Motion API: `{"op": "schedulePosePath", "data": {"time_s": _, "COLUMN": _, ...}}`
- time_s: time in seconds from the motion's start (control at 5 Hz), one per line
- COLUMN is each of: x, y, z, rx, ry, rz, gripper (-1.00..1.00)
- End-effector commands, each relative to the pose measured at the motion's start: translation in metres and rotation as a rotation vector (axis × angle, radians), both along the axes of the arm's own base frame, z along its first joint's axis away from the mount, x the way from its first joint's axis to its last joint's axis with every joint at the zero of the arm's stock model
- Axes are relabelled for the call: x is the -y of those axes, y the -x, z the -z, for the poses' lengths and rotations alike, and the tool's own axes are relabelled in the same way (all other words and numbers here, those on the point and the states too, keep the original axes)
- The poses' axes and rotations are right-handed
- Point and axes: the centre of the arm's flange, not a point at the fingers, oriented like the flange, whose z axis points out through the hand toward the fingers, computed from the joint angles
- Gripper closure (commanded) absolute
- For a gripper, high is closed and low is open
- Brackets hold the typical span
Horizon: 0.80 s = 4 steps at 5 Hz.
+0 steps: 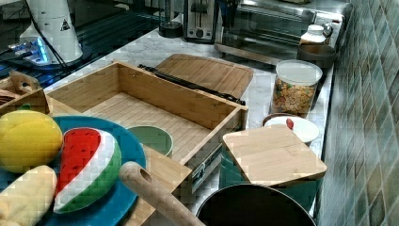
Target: Close the drawer.
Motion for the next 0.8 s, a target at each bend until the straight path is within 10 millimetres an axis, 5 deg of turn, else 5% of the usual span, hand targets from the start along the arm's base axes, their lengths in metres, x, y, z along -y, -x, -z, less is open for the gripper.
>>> {"op": "schedulePosePath", "data": {"time_s": 0.2, "x": -0.052, "y": 0.001, "z": 0.079, "rx": -0.061, "ry": 0.143, "rz": -0.135, "gripper": 1.00}}
{"op": "schedulePosePath", "data": {"time_s": 0.4, "x": -0.051, "y": 0.010, "z": 0.105, "rx": -0.041, "ry": 0.212, "rz": -0.185, "gripper": 1.00}}
{"op": "schedulePosePath", "data": {"time_s": 0.8, "x": -0.018, "y": 0.012, "z": 0.134, "rx": -0.116, "ry": 0.192, "rz": -0.185, "gripper": 1.00}}
